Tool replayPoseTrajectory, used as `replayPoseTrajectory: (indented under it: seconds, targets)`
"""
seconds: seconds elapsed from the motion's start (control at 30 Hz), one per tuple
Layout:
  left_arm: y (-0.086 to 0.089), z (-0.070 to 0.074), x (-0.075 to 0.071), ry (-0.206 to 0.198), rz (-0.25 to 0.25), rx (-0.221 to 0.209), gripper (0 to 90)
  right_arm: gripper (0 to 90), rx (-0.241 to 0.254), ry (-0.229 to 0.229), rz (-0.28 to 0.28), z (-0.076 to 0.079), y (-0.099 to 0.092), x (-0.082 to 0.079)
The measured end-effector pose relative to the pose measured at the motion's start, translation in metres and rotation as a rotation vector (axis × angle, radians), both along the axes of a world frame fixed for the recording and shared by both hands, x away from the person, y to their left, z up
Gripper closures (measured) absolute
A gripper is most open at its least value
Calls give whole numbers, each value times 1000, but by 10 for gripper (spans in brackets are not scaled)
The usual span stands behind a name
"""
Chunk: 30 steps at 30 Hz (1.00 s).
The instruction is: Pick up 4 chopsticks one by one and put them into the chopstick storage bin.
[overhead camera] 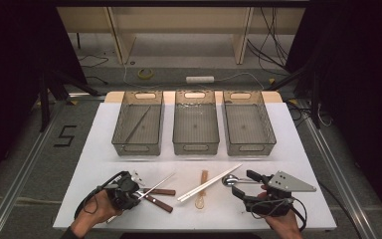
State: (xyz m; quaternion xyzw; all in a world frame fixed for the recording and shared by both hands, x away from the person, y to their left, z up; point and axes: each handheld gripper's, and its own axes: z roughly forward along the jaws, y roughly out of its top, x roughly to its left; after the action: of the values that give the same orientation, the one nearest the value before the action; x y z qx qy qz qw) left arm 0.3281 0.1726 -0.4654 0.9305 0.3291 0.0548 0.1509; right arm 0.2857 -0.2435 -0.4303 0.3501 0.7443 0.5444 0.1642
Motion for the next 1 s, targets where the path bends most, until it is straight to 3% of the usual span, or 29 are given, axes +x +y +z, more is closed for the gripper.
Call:
replayPoseTrajectory:
  seconds: [0.27,0.47,0.67,1.0]
  targets:
    - [1,2,-1,-12,-13,-2,844,252,5,-3,1,0,0,0]
    - [1,9,-2,-30,-19,-27,847,252,3,-5,0,0,0,0]
    - [3,17,-2,-48,1,-84,847,252,3,-2,0,0,0,0]
    - [7,34,4,-118,45,-186,847,252,1,2,-1,-1,1,1]
